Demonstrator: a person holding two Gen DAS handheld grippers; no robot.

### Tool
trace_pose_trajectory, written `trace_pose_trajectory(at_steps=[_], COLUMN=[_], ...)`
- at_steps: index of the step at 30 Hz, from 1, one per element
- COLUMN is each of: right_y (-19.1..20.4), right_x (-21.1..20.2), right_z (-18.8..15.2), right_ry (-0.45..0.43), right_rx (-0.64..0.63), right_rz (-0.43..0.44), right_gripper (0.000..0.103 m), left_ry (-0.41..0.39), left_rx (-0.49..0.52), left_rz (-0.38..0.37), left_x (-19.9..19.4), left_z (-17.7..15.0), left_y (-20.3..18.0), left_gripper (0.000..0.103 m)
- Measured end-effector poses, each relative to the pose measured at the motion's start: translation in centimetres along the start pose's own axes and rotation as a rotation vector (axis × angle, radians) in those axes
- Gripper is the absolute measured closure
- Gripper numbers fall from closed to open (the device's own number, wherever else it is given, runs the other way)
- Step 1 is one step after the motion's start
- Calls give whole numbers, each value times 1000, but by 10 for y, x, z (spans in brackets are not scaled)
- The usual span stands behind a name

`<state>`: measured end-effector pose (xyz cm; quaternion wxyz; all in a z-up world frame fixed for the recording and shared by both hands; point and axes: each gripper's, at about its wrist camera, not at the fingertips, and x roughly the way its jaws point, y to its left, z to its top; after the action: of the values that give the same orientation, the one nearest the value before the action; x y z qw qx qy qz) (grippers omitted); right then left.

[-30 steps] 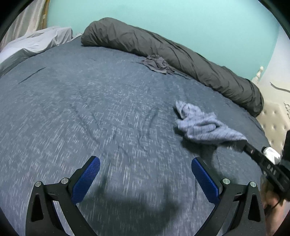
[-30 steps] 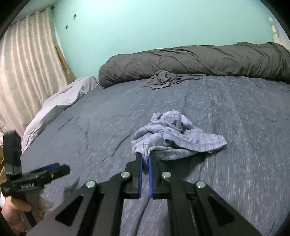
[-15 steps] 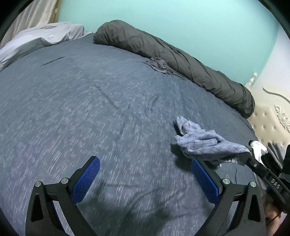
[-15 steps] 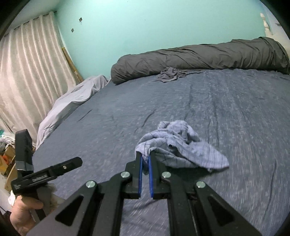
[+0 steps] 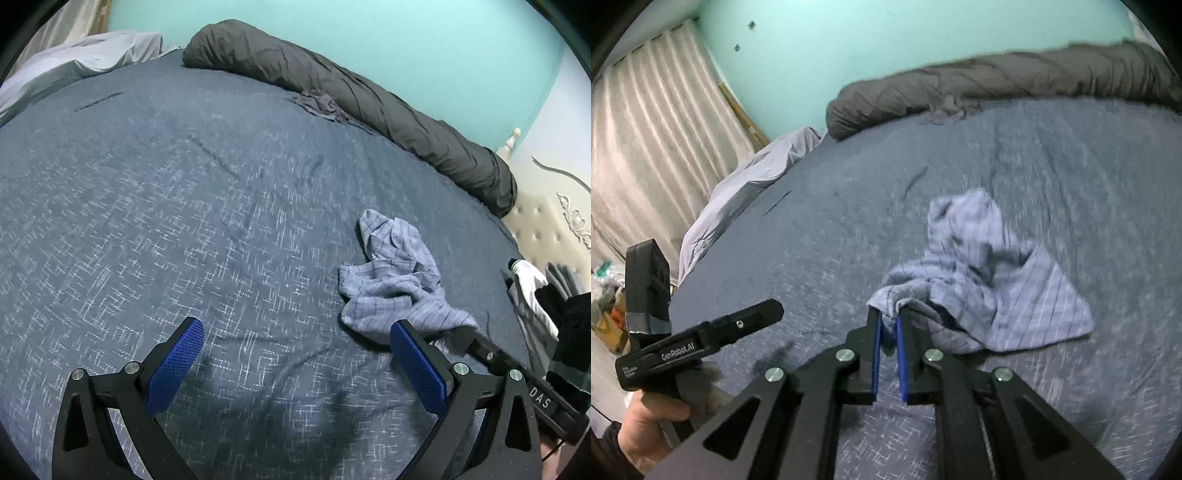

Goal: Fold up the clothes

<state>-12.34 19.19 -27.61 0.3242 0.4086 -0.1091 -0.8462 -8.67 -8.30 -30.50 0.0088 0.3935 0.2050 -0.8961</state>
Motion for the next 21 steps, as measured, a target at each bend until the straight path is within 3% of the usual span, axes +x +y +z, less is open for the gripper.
trace_pose_trajectory(at_steps=[1, 2, 5, 9, 19, 21], right_y=[-4, -7, -16, -35, -93, -100], right_x=[2, 2, -5, -15, -16, -15], right_z=[-1, -2, -3, -7, -5, -4], right_ry=[17, 20, 4, -57, -40, -33], right_rx=[13, 19, 44, 104, 221, 243], right_rz=[15, 20, 43, 65, -121, -114], right_gripper=[90, 77, 55, 51, 51, 51], left_ry=[2, 3, 10, 16, 39, 45], left_rx=[2, 3, 0, 3, 57, 70], left_rz=[2, 9, 25, 38, 33, 32], left_x=[2, 4, 11, 18, 32, 35], left_z=[0, 0, -1, -2, -7, -9], left_y=[1, 2, 4, 2, -16, -19], left_gripper=[0, 0, 0, 0, 0, 0])
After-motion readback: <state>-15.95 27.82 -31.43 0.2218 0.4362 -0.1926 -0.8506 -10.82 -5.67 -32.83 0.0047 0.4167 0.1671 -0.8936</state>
